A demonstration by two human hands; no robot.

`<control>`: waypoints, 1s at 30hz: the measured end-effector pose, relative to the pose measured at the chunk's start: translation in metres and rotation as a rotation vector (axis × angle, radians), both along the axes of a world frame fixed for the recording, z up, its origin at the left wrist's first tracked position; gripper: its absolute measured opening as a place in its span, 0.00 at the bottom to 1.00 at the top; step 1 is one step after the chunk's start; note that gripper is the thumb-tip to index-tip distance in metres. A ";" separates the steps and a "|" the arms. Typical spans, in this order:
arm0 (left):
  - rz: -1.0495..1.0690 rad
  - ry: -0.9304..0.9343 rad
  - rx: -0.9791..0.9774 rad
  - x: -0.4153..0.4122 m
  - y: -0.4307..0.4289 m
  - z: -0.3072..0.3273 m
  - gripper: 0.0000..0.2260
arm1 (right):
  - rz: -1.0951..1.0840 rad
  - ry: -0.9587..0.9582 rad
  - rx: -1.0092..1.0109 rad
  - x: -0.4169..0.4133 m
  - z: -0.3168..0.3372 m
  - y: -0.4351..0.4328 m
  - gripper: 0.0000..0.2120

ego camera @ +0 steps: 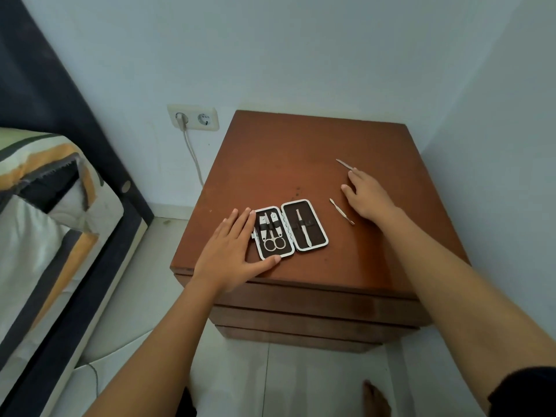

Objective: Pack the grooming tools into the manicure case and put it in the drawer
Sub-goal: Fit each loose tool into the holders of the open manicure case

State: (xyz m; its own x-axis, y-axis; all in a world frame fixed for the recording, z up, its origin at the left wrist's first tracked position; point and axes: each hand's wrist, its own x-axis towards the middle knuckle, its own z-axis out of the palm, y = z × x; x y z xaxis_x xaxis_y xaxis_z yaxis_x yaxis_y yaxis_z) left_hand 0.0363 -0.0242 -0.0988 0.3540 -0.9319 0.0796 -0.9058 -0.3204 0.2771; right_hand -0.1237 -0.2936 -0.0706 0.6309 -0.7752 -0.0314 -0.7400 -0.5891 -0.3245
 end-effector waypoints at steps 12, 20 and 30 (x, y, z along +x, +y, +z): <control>0.013 -0.004 0.061 -0.001 0.000 0.001 0.49 | -0.194 -0.346 -0.100 -0.076 -0.007 0.090 0.11; 0.019 -0.007 0.065 -0.001 -0.001 -0.001 0.49 | -0.415 -0.445 0.127 -0.076 0.003 0.081 0.06; 0.019 -0.018 0.040 -0.001 -0.002 -0.003 0.48 | -0.386 -0.387 0.173 -0.052 0.011 0.088 0.05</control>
